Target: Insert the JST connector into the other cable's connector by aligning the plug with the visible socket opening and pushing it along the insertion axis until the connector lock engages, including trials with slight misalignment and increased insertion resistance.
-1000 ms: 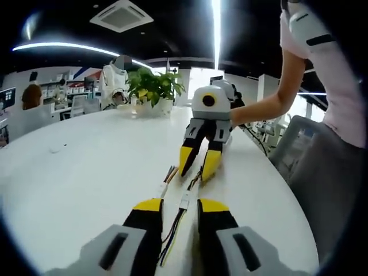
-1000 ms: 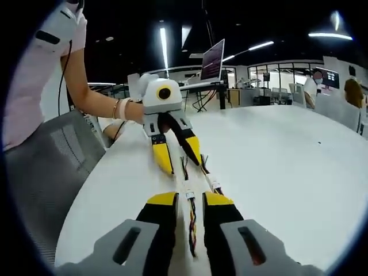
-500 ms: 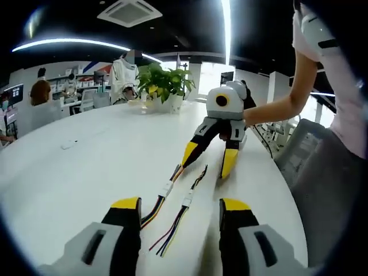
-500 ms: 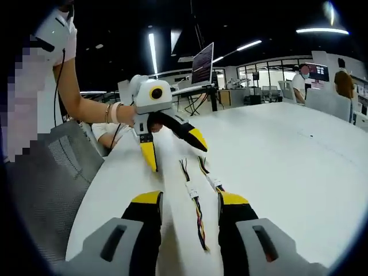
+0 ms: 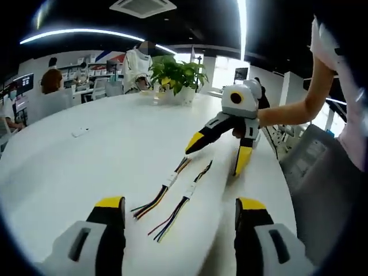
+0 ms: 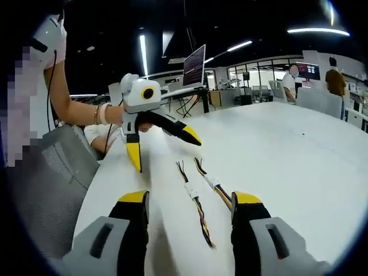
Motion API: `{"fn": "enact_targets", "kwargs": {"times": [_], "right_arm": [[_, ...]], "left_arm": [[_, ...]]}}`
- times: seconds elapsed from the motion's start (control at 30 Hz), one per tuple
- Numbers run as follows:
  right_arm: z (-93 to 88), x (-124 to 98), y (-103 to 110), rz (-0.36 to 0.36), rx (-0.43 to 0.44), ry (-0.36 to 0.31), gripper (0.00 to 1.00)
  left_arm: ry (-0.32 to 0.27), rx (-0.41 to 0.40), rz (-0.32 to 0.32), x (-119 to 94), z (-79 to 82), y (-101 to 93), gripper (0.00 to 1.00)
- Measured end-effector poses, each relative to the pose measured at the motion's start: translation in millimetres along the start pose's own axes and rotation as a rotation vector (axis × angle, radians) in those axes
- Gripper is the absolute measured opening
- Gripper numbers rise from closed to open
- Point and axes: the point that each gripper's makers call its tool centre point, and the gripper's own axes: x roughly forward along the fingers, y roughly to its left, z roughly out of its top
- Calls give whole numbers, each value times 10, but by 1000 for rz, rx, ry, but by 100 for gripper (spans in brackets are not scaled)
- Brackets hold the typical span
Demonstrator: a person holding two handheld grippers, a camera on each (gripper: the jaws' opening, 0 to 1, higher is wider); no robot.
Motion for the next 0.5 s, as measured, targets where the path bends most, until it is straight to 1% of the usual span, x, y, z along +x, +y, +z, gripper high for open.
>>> {"fn": "enact_targets", "kwargs": {"times": [0.1,0.2,0.23,0.27,0.33,0.4,0.47,0.5], "right_arm": [[44,-38,46,-18,-1,-4,56],[62,-70,65,-32,11,-3,59],[78,-85,57,-53,16,-8,62],[85,-93,67,-57,16,-10,65],[99,-115,86,-72,20,-11,69],[105,-134,100,-88,25,-14,74],[117,-151,101,-115,26,-22,80],[129,-162,113,-120,18,-28,80]], "left_arm": [[-19,-3,19,-40,60,12,83],[-30,-10,29,-81,112,7,84],[-31,-12,32,-93,121,1,85],[-35,-10,39,-102,128,0,86],[-29,-8,56,-117,119,6,91],[-21,-14,61,-127,104,3,94],[-38,-47,58,-147,122,-27,97],[-47,-61,54,-163,132,-47,98]]}}
